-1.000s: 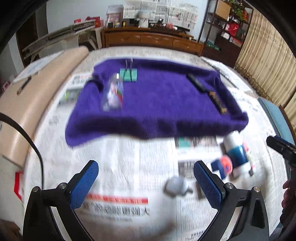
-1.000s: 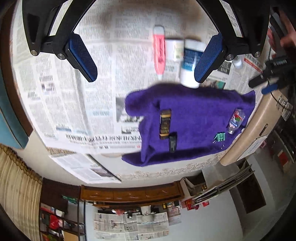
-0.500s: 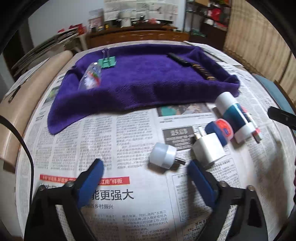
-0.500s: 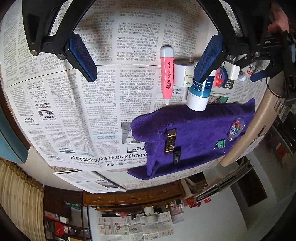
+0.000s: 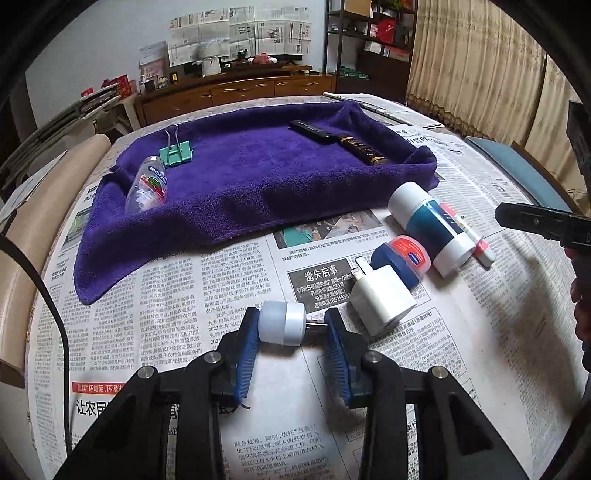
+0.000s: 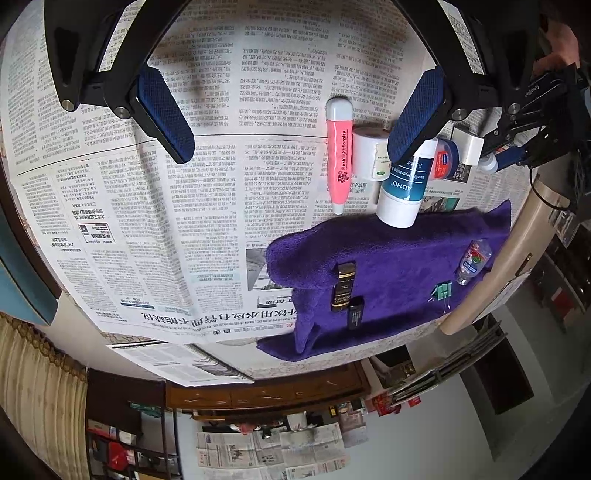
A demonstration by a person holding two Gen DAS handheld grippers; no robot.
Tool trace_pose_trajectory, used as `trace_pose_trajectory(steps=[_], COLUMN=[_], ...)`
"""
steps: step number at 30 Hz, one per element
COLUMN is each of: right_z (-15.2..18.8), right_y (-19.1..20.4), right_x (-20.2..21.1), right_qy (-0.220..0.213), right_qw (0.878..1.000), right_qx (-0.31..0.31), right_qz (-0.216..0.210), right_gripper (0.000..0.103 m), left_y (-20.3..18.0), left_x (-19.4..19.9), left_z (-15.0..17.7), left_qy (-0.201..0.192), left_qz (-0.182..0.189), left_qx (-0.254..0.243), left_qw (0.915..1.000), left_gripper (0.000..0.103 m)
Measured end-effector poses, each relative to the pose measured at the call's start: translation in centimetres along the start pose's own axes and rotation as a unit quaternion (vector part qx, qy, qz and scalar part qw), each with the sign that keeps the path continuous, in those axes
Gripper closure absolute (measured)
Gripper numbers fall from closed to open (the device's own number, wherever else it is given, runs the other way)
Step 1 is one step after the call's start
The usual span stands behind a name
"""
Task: Organize rigid objects
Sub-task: 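Grasp the white round plug with the left tool while the right tool grasps the pink highlighter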
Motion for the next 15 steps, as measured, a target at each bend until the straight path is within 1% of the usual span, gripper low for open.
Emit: trace_pose_trajectory(steps=[5,9,13,14,15], right_z=[0.1,0.2,0.0,-0.1,-0.4], right_y=[0.6,0.5,0.5,0.6,0.6], right_x=[0.0,-0.5,-1.9,-2.0,-2.1], right_qy=[-0.002,-0.002,0.006,0.003,0.0], right_qw=[1.0,1.0,0.999,0.999,0.999], right_qx=[0.012,0.023,0.031,0.032,0.036], right_qz=[0.001,0.021,0.032,0.024,0.034], right_gripper=[0.0,0.0,0.0,0.0,0.0], left_y=[0.6,1.1,1.3,1.2,1.2], left_x=[0.6,1.1,1.1,1.1,1.0], left_z=[0.5,0.7,0.7,0.7,0.7], left_qy=[-0.006,-0.012,-0.014,-0.015,-0.014], left_qz=[0.0,0.003,0.007,0.009,0.011], left_qx=[0.015,0.029,0.034,0.034,0.034], left_qw=[0.9999,0.9995,0.9993,0.9993,0.9993], left_gripper=[0.069,0.069,0.069,0.069,0.069])
Point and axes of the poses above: each gripper's, at about its wrist camera, not at the fingertips, and x roughly against the way its jaws point, y to its left, z to its underside, the point moved 7 cm from there along -x, roughly the way its jaws point, and after that the axes turned 6 degrees about -x, right-handed, at the moved point
